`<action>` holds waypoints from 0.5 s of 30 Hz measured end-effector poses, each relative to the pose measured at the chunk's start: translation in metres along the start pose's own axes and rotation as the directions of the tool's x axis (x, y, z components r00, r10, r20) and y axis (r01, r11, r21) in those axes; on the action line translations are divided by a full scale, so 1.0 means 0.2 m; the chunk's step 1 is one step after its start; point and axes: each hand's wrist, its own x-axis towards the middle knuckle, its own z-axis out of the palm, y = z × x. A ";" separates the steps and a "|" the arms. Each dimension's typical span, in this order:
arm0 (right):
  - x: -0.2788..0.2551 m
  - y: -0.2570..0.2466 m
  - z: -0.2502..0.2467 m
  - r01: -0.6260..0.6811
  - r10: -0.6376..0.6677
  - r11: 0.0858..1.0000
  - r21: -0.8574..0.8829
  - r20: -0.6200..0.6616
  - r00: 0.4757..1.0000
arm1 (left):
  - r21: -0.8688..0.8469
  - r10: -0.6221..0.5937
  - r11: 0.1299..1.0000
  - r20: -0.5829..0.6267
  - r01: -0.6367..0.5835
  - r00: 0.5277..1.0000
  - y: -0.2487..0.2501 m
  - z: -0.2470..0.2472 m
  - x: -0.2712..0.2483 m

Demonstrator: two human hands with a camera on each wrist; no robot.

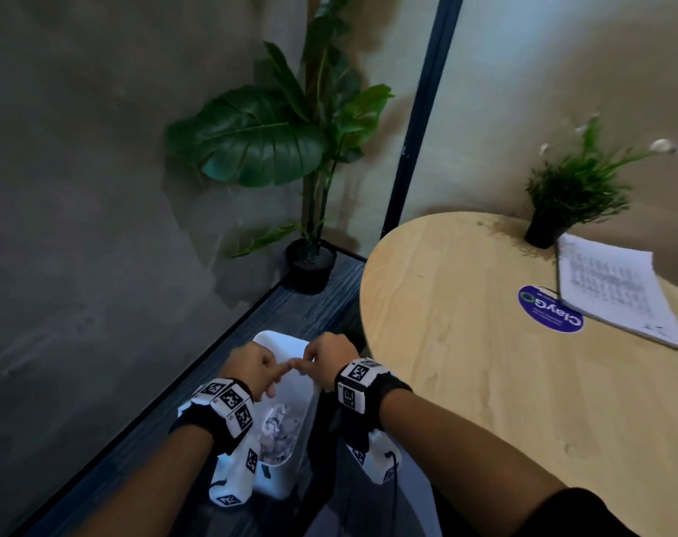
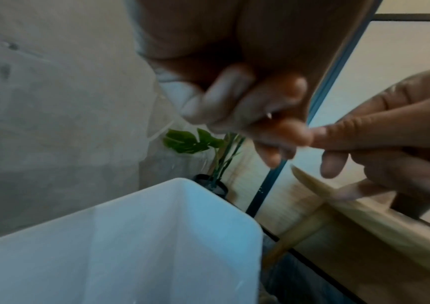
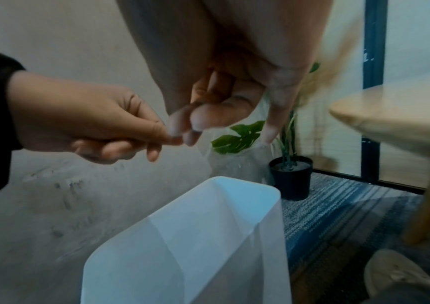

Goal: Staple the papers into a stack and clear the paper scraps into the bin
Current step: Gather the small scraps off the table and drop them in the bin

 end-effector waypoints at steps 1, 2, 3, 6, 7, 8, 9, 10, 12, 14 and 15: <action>-0.04 0.03 -0.04 0.002 -0.002 1.000 0.017 -0.021 1.000 | 0.026 0.037 0.999 -0.032 -0.036 0.999 0.06 0.01 -0.01; -0.08 0.08 -0.08 0.004 -0.003 0.999 0.049 -0.036 0.999 | 0.044 0.078 0.996 -0.058 -0.075 0.995 0.11 0.03 -0.02; -0.12 0.12 -0.11 0.009 -0.005 0.997 0.072 -0.048 0.999 | 0.047 0.117 0.992 -0.073 -0.114 0.990 0.17 0.05 -0.03; -0.27 0.29 -0.23 0.014 -0.001 0.995 0.102 -0.124 0.992 | 0.061 0.237 0.970 -0.041 -0.235 0.971 0.34 0.13 -0.08; -0.32 0.35 -0.27 0.000 0.014 0.996 0.094 -0.149 0.989 | 0.094 0.291 0.953 -0.010 -0.288 0.957 0.39 0.17 -0.09; -0.38 0.42 -0.31 -0.030 0.046 0.995 0.098 -0.161 0.986 | 0.139 0.350 0.926 0.030 -0.350 0.936 0.45 0.22 -0.10; -0.43 0.49 -0.34 -0.068 0.087 0.990 0.122 -0.159 0.983 | 0.164 0.390 0.904 0.061 -0.395 0.919 0.52 0.27 -0.12; -0.48 0.56 -0.38 -0.097 0.121 0.985 0.143 -0.167 0.979 | 0.165 0.417 0.888 0.098 -0.428 0.903 0.59 0.32 -0.14; -0.59 0.72 -0.44 -0.171 0.204 0.972 0.163 -0.213 0.956 | 0.157 0.451 0.862 0.195 -0.482 0.871 0.71 0.44 -0.17; -0.71 0.87 -0.50 -0.219 0.261 0.957 0.190 -0.238 0.935 | 0.197 0.467 0.828 0.274 -0.525 0.841 0.83 0.55 -0.21; -0.77 0.93 -0.52 -0.242 0.286 0.951 0.193 -0.250 0.925 | 0.209 0.468 0.815 0.310 -0.540 0.827 0.88 0.61 -0.23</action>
